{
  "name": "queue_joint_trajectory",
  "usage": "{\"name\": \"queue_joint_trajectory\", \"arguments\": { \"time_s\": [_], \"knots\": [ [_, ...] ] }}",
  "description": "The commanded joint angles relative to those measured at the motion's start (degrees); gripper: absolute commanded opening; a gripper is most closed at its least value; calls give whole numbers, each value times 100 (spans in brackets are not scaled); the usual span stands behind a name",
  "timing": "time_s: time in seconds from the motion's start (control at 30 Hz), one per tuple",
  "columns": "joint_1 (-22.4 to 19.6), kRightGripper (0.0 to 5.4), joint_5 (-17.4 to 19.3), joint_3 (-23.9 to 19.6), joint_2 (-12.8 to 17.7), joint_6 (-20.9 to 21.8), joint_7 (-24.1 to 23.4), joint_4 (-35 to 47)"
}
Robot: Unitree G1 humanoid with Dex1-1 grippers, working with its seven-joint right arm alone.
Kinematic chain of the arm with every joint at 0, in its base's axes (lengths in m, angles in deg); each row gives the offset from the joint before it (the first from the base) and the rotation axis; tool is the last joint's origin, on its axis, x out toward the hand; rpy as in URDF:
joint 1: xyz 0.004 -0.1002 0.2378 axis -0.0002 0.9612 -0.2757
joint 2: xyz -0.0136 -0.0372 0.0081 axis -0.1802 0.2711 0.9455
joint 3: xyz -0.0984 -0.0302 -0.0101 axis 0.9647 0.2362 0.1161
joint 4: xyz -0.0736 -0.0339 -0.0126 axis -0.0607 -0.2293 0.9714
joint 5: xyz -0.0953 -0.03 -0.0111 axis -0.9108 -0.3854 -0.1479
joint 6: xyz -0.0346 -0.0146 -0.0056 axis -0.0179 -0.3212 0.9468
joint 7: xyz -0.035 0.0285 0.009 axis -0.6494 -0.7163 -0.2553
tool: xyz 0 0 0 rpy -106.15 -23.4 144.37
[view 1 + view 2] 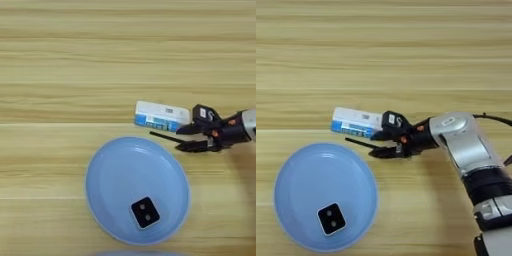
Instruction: Move the objects on the table
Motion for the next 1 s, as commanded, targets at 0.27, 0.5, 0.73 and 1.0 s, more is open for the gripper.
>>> {"name": "queue_joint_trajectory", "arguments": {
  "time_s": [0.27,0.5,0.73,1.0],
  "knots": [
    [-393,352,959,-740,511,-733,242,1895],
    [-427,421,1247,-867,568,-1013,232,2376],
    [-119,489,1575,-710,575,-1110,443,3059],
    [29,537,1724,-500,616,-1188,609,3495]
  ]
}}
